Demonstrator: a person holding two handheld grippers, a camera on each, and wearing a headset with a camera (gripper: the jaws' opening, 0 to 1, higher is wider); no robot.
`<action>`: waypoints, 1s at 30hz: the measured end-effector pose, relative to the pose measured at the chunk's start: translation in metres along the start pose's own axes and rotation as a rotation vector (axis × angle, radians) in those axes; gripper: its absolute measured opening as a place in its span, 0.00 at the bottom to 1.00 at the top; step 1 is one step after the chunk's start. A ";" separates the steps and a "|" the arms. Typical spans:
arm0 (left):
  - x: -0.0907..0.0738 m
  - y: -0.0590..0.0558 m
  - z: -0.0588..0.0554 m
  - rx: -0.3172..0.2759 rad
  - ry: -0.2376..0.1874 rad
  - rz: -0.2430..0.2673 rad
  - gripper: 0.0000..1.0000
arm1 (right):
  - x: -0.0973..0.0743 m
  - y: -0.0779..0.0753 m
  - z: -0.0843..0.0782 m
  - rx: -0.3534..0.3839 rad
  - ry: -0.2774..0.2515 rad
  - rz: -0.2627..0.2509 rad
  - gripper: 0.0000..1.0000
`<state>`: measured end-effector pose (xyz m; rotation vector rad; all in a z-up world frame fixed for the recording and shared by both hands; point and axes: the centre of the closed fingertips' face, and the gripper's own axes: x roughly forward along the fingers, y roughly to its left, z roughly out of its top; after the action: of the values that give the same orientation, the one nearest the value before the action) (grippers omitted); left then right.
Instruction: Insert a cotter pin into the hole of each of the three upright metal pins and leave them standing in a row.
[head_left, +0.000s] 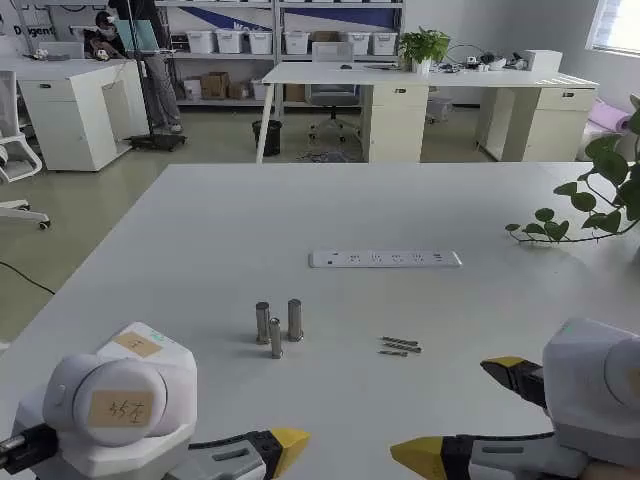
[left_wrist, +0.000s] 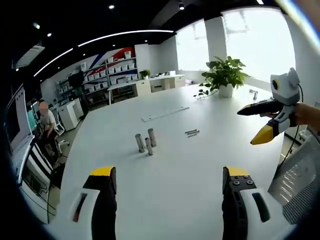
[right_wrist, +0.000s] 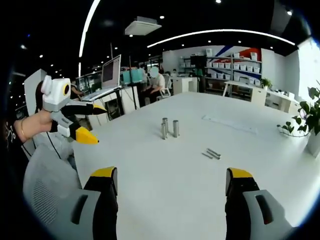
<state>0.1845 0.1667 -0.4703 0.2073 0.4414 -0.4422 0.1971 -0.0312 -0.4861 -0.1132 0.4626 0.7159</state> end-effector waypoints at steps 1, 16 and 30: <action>0.000 0.000 0.000 -0.001 0.000 0.000 0.83 | 0.000 0.000 0.000 0.000 -0.001 0.001 0.87; -0.002 -0.002 0.000 -0.004 -0.001 -0.002 0.84 | -0.001 0.001 0.001 -0.014 0.001 -0.004 0.93; -0.004 -0.001 0.001 -0.013 -0.020 -0.007 0.85 | 0.000 -0.001 -0.003 -0.011 0.020 -0.024 0.99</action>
<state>0.1814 0.1670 -0.4676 0.1888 0.4258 -0.4473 0.1968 -0.0328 -0.4894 -0.1358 0.4761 0.6941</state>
